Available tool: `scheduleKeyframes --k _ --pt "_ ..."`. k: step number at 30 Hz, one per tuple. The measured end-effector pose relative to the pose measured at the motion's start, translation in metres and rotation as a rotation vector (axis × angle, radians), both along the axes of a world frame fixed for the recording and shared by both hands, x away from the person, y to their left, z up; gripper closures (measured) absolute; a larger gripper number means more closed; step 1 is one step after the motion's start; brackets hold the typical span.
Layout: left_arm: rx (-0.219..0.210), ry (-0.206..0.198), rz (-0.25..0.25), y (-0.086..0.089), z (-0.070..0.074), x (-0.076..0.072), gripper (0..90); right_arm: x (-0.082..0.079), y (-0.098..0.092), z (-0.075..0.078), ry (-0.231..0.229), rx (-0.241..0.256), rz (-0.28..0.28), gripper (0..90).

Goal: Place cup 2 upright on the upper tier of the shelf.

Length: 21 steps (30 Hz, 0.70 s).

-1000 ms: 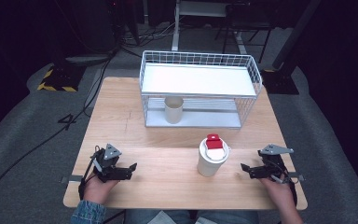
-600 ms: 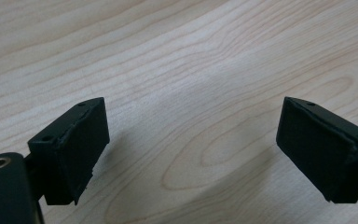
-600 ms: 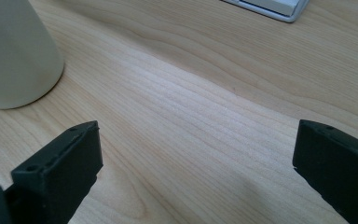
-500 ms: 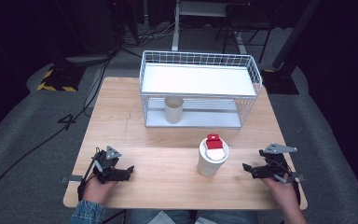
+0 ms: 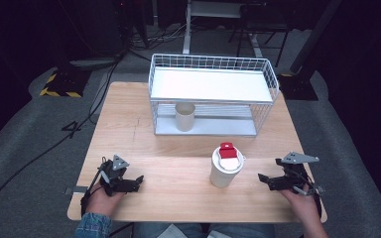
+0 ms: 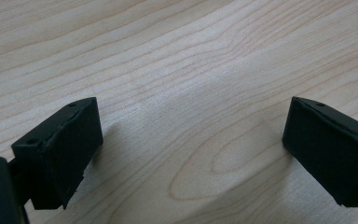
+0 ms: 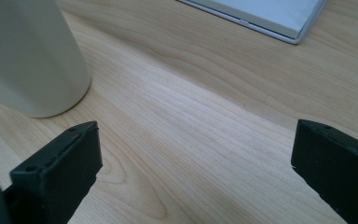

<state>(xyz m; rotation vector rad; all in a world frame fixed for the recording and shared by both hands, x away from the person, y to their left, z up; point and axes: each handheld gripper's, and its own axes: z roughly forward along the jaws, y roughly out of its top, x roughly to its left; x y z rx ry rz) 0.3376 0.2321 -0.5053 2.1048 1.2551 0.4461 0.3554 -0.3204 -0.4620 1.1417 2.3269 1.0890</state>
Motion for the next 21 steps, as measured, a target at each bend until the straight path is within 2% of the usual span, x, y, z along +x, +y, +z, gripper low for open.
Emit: scheduleKeyframes --k 4,12,21 --pt "0.001 -0.001 0.007 0.000 0.000 0.000 5.3 -0.003 0.003 0.006 -0.015 0.006 0.013 2.1" --pt "-0.001 -0.003 0.012 0.000 0.000 0.000 5.4 -0.009 0.011 0.013 -0.016 0.035 0.045 2.1" --pt "-0.004 -0.004 0.025 -0.001 -0.001 0.002 5.4 -0.014 0.033 0.023 -0.031 0.050 0.121 2.1"
